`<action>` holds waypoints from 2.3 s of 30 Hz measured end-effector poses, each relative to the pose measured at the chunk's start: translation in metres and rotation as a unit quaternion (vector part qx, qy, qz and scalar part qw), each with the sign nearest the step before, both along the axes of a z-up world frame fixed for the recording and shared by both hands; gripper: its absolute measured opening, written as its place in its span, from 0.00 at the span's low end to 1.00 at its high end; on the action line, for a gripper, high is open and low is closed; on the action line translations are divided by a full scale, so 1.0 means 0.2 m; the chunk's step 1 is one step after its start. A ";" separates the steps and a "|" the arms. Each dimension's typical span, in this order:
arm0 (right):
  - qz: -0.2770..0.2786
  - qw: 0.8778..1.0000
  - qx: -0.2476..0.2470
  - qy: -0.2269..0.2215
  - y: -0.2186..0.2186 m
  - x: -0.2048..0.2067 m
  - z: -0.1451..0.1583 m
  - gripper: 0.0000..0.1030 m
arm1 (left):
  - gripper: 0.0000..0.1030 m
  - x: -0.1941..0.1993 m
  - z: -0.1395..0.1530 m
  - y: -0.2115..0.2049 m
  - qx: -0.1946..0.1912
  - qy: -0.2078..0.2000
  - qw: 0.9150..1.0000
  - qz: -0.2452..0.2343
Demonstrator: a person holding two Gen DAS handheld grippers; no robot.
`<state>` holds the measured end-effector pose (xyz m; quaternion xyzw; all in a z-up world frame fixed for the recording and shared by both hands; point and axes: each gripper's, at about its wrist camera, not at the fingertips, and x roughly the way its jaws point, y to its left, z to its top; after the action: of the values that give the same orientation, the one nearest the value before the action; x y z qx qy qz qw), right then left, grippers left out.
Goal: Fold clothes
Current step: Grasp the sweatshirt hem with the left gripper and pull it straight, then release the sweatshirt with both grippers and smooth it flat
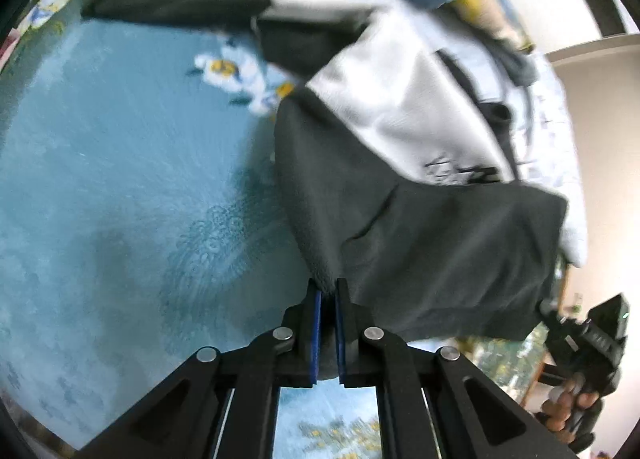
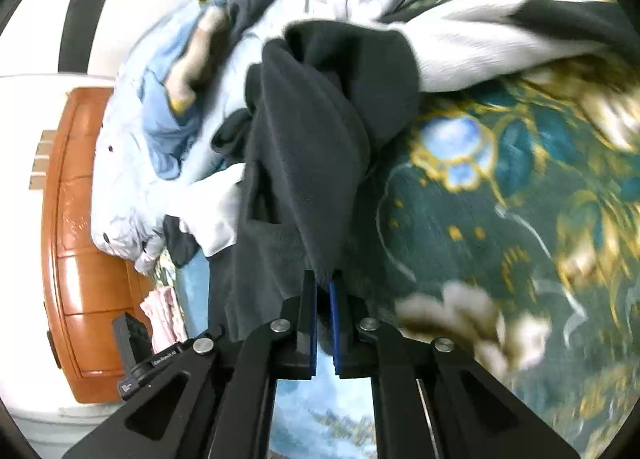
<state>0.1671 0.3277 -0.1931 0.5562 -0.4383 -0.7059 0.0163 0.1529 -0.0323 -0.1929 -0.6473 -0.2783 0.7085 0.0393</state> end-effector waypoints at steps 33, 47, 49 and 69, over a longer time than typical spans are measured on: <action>-0.083 0.990 0.110 -0.042 -0.15 0.79 0.59 0.02 | 0.34 0.37 0.27 -0.26 0.055 0.043 0.998 0.012; 0.055 0.984 0.167 0.033 0.05 -0.09 0.70 0.53 | 0.84 -0.32 0.56 0.00 -0.051 0.134 0.987 -0.066; 0.094 0.979 0.182 0.027 0.06 -0.23 0.63 0.53 | 0.84 -0.42 0.52 0.06 -0.074 0.125 0.986 -0.086; 0.317 0.922 0.220 -0.031 0.07 -1.09 -0.12 0.53 | 0.85 -1.22 -0.19 0.32 -0.139 0.015 0.956 -0.259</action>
<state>-0.0509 0.3420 -0.2176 0.6774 -0.0725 -0.7248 0.1027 -0.0905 0.0312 -0.2300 -0.6859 0.0011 0.7150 0.1355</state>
